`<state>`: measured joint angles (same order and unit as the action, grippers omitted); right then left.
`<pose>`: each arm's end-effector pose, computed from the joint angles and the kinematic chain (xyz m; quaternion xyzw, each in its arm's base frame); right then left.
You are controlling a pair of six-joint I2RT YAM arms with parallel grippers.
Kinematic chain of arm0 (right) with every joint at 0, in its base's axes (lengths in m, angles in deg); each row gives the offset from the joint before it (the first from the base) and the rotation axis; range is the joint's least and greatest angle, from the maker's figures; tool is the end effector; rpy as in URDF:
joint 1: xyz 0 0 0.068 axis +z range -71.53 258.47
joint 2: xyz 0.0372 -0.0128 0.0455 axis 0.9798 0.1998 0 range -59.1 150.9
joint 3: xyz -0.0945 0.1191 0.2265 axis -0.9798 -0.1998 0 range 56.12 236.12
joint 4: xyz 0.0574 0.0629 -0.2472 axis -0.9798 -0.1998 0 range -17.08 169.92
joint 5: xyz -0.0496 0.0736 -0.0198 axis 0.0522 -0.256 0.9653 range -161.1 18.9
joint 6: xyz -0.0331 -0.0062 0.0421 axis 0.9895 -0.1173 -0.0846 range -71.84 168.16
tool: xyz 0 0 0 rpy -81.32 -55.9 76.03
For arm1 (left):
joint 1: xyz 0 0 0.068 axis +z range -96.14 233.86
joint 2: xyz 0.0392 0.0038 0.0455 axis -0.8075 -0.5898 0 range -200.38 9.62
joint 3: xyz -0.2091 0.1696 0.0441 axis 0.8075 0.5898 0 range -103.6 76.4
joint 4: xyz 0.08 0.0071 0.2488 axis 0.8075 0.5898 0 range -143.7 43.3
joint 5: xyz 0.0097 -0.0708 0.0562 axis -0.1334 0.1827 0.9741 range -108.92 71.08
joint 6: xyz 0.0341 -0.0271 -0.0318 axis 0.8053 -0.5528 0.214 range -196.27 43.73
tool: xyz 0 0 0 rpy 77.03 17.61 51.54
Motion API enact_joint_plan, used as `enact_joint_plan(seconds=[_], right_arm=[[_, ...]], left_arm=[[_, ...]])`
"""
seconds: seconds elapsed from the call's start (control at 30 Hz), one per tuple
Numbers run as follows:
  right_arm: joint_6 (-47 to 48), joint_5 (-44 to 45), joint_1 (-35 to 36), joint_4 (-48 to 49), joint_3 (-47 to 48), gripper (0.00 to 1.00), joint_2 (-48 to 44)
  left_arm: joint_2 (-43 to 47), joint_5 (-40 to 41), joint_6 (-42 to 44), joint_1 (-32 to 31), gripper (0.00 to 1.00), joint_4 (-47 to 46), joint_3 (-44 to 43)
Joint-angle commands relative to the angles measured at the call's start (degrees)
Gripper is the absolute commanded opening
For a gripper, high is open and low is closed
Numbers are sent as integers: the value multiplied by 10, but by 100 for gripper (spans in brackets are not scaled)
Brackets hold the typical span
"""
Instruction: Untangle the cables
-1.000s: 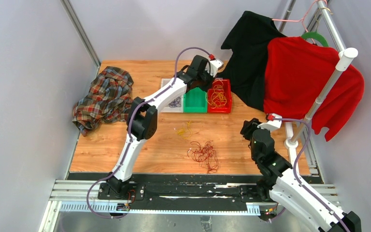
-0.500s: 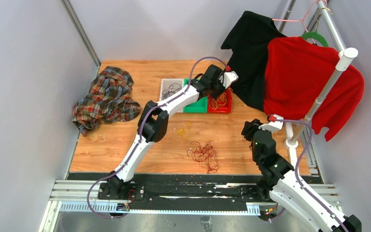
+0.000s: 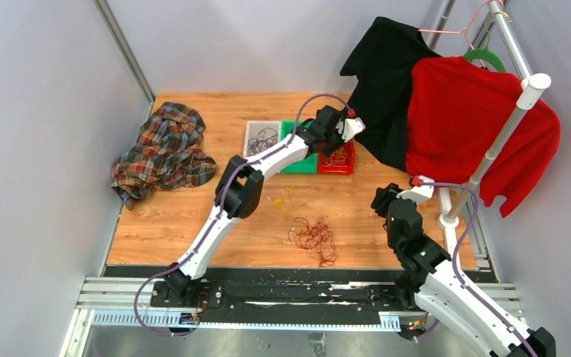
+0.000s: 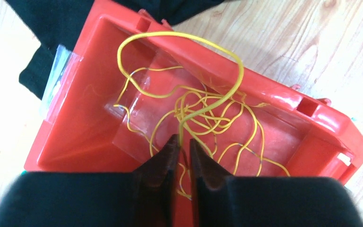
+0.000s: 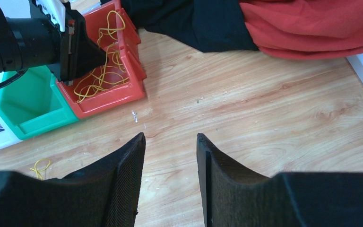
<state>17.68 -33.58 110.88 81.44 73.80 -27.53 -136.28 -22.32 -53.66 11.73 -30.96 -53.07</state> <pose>0.1358 0.0606 0.2292 0.1891 0.7411 0.0958 0.6371 0.4254 -0.3877 0.1806 0.4941 0.7558 -0.0992 0.4182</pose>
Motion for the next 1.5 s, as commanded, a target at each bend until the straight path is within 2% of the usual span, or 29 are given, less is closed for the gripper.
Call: enact_joint_plan(seconds=[0.0, 0.07, 0.17, 0.37, 0.67, 0.77, 0.9, 1.03, 1.17, 1.33, 1.47], right_arm=[[-8, 8, -9, 0, -4, 44, 5], [-7, 6, -9, 0, -3, 44, 3], [-7, 4, -10, -2, -1, 44, -3], [-10, 0, -10, -15, 4, 44, -14], [-14, -9, -11, -21, 15, 43, -12], [-14, -13, -11, -22, 16, 43, -11], [1, -42, -10, -10, 17, 49, -3], [4, -81, -11, 14, 15, 51, 28], [-8, -106, -9, 17, 20, 52, 65], [-20, -137, -9, 18, 21, 49, 84], [-19, -157, -9, 22, 22, 48, 97]], left_arm=[[25, -26, -12, -1, 26, -1, -1], [46, -47, -17, -1, 43, 5, 2], [77, -69, -20, 1, 58, 13, 14], [102, -84, -23, 7, 80, 56, -10], [142, -59, -11, 11, 88, 42, -1], [165, -84, 6, 15, 100, 94, 1], [224, -159, 37, 34, 98, 203, 47], [333, -235, 98, 62, 100, 267, 197], [418, -221, 139, 70, 93, 271, 366], [457, -226, 126, 74, 80, 269, 465], [458, -228, 111, 74, 72, 233, 515]])
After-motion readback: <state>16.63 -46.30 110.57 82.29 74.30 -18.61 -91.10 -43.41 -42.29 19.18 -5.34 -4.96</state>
